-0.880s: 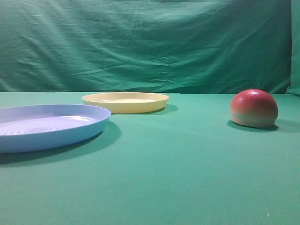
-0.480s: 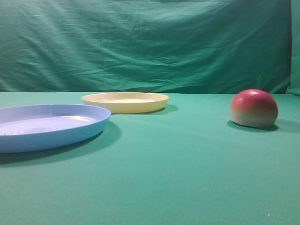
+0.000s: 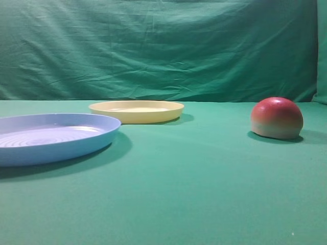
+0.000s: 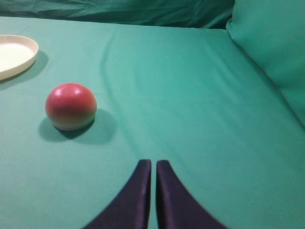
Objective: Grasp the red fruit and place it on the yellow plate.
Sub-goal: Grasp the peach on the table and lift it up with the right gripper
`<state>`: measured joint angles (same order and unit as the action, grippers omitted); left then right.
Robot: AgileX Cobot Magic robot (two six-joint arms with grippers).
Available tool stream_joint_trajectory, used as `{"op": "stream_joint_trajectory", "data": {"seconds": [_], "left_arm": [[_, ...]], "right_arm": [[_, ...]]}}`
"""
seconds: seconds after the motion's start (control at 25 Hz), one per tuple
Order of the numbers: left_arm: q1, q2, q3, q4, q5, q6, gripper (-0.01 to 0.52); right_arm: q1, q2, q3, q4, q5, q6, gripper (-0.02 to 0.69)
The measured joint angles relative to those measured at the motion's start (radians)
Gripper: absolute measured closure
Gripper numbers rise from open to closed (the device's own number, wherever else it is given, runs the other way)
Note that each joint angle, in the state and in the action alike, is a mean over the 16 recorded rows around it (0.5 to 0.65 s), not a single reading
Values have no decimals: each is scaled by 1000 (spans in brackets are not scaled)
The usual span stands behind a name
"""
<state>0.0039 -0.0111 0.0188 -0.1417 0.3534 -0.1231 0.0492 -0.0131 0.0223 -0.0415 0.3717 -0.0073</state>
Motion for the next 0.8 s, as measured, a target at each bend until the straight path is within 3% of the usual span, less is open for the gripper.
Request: {"op": "stream_joint_trajectory", "data": {"seconds": [0.52,0.8], "left_arm": [[0,0,0,0,0,0,357],[0,0,0,0,0,0,357]], "right_arm": [[0,4,-20,27,-342,87,665],[0,105,-158,49,-297,93,665]]}}
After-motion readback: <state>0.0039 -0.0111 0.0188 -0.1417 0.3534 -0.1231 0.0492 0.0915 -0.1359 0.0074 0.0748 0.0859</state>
